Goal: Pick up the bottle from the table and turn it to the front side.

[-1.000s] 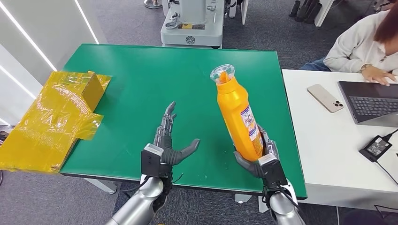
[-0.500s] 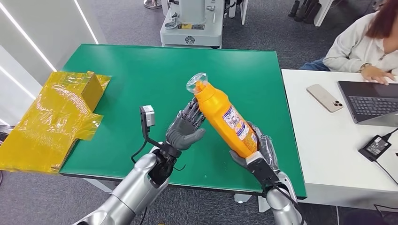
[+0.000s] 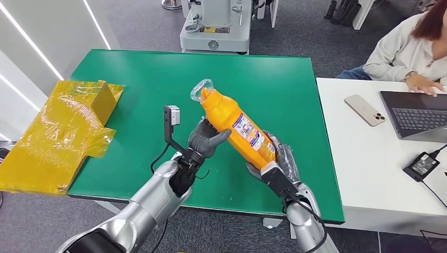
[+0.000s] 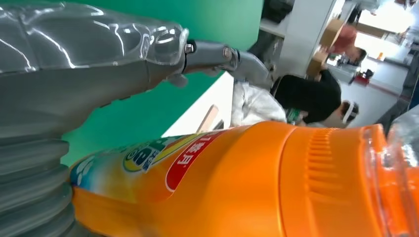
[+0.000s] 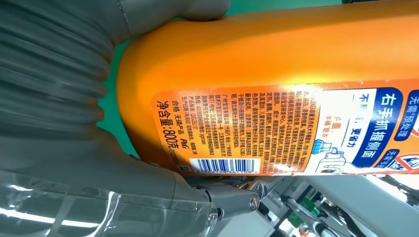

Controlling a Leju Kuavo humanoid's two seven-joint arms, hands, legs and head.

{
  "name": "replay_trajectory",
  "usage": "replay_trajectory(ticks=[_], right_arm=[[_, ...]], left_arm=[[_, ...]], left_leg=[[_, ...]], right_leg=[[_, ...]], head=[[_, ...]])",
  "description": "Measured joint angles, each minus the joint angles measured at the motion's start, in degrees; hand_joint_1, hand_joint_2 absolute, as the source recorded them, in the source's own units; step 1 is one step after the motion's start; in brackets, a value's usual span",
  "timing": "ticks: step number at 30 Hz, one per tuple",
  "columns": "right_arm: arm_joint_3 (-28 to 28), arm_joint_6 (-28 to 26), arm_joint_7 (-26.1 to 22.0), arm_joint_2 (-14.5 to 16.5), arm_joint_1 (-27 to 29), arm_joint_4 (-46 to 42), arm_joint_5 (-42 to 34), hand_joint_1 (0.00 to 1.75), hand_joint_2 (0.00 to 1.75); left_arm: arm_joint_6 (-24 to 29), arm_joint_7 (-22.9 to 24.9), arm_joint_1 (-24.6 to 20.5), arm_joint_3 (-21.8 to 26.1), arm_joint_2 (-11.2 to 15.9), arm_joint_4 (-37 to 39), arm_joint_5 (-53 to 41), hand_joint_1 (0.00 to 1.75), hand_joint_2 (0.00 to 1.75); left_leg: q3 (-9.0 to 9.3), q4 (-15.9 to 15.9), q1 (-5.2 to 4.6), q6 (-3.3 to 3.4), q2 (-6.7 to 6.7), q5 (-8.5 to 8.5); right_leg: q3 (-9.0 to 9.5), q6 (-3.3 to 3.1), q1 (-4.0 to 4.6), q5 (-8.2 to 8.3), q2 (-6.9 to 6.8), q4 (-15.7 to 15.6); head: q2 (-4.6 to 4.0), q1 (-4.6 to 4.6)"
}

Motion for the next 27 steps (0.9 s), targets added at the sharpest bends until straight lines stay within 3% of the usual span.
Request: replay_trajectory(ticks=[12,21,27], right_arm=[[-0.2,-2.8,2.7,1.0,-0.4,1.5,5.1,1.71,1.75],[-1.3,-4.3,3.3,1.0,2.4,0.2,8.6,1.7,1.75],[-2.9,-4.3,3.2,1.0,3.4,-1.0,9.5,1.66,1.75]], left_arm=[[0.5,0.4,-3.0,1.6,-0.9,4.0,0.9,0.0,1.75],[-6.2,3.5,-3.4,5.8,-0.9,2.6,7.6,0.0,1.75],[-7.8,5.8,-2.2,7.0,-1.0,-1.2,10.5,0.01,1.75]], left_leg=[[-0.01,0.0,0.0,0.0,-0.01,-0.01],[0.0,0.0,0.0,0.0,0.0,0.0],[0.0,0.0,-0.01,0.0,0.02,0.0]], right_leg=[[-0.01,0.01,0.0,-0.01,0.0,0.0],[-0.02,0.0,0.0,0.0,0.0,0.0],[-0.02,0.01,-0.01,-0.01,0.02,0.0]], head=[[0.0,0.01],[0.0,0.0],[0.0,0.0]])
